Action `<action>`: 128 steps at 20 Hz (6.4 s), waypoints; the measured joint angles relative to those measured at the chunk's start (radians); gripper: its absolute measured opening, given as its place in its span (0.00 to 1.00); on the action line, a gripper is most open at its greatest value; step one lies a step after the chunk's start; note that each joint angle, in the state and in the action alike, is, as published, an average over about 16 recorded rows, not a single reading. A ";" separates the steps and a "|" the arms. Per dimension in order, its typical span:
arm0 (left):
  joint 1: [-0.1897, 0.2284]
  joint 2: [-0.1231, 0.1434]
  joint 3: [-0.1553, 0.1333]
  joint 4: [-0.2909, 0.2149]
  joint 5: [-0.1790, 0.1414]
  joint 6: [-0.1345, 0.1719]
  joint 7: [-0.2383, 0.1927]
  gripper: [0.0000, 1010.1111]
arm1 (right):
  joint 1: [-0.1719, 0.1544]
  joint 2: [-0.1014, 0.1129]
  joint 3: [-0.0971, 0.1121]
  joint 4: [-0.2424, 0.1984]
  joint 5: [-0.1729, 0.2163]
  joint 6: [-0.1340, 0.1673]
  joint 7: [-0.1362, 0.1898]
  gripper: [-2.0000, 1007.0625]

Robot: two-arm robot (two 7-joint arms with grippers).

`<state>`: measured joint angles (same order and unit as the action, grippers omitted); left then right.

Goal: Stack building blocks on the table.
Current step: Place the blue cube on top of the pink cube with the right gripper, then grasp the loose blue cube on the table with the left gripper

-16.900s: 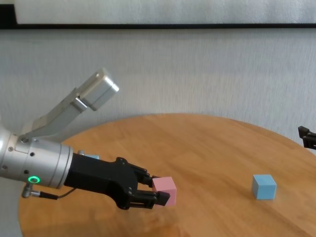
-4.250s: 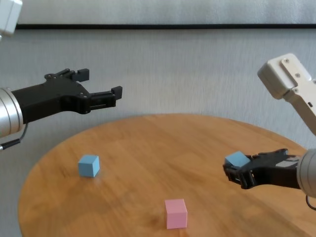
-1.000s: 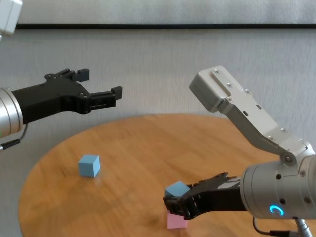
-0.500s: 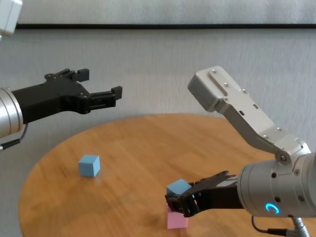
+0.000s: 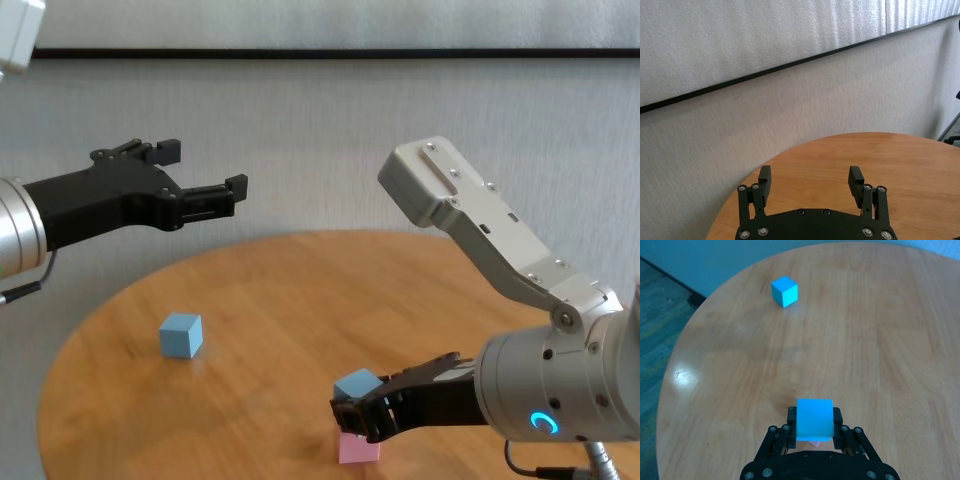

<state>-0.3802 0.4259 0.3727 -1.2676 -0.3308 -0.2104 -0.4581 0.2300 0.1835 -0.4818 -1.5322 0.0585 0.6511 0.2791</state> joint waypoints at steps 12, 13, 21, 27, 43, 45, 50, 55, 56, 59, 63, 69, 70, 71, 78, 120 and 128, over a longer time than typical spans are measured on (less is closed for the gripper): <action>0.000 0.000 0.000 0.000 0.000 0.000 0.000 0.99 | 0.000 -0.016 0.006 0.007 -0.009 0.011 0.001 0.36; 0.000 0.000 0.000 0.000 0.000 0.000 0.000 0.99 | 0.000 -0.016 0.007 0.007 -0.009 0.011 0.002 0.36; 0.000 0.000 0.000 0.000 0.000 0.000 0.000 0.99 | 0.000 -0.021 0.012 0.010 -0.015 0.005 0.004 0.36; 0.000 0.000 0.000 0.000 0.000 0.000 0.000 0.99 | 0.002 -0.028 0.021 0.016 -0.023 -0.002 0.008 0.36; 0.000 0.000 0.000 0.000 0.000 0.000 0.000 0.99 | 0.005 -0.034 0.028 0.023 -0.029 -0.009 0.011 0.45; 0.000 0.000 0.000 0.000 0.000 0.000 0.000 0.99 | 0.005 -0.034 0.027 0.023 -0.029 -0.008 0.011 0.49; 0.000 0.000 0.000 0.000 0.000 0.000 0.000 0.99 | 0.004 -0.033 0.027 0.022 -0.029 -0.008 0.010 0.66; 0.000 0.000 0.000 0.000 0.000 0.000 0.000 0.99 | 0.004 -0.033 0.027 0.021 -0.028 -0.008 0.010 0.83; 0.000 0.000 0.000 0.000 0.000 0.000 0.000 0.99 | 0.003 -0.033 0.027 0.020 -0.028 -0.009 0.010 0.86; 0.000 0.000 0.000 0.000 0.000 0.000 0.000 0.99 | -0.001 -0.034 0.032 0.016 -0.027 -0.017 0.011 0.93; 0.000 0.000 0.000 0.000 0.000 0.000 0.000 0.99 | -0.009 -0.037 0.044 0.010 -0.026 -0.039 0.008 0.98; 0.000 0.000 0.000 0.000 0.000 0.000 0.000 0.99 | -0.024 -0.046 0.074 0.003 -0.030 -0.110 -0.007 1.00; 0.000 0.000 0.000 0.000 0.000 0.000 0.000 0.99 | -0.027 -0.047 0.079 0.003 -0.032 -0.129 -0.012 1.00; 0.000 0.000 0.000 0.000 0.000 0.000 0.000 0.99 | -0.031 -0.048 0.084 0.002 -0.036 -0.150 -0.018 1.00; 0.000 0.000 0.000 0.000 0.000 0.000 0.000 0.99 | -0.051 -0.053 0.113 0.005 -0.081 -0.320 -0.072 1.00; 0.000 0.000 0.000 0.000 0.000 0.000 0.000 0.99 | -0.037 -0.112 0.234 0.114 -0.207 -0.818 -0.199 1.00; 0.002 -0.002 -0.002 -0.002 0.000 0.008 0.009 0.99 | -0.034 -0.110 0.235 0.117 -0.206 -0.817 -0.197 1.00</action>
<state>-0.3787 0.4242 0.3710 -1.2693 -0.3308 -0.2019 -0.4490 0.1958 0.0731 -0.2465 -1.4157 -0.1470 -0.1657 0.0821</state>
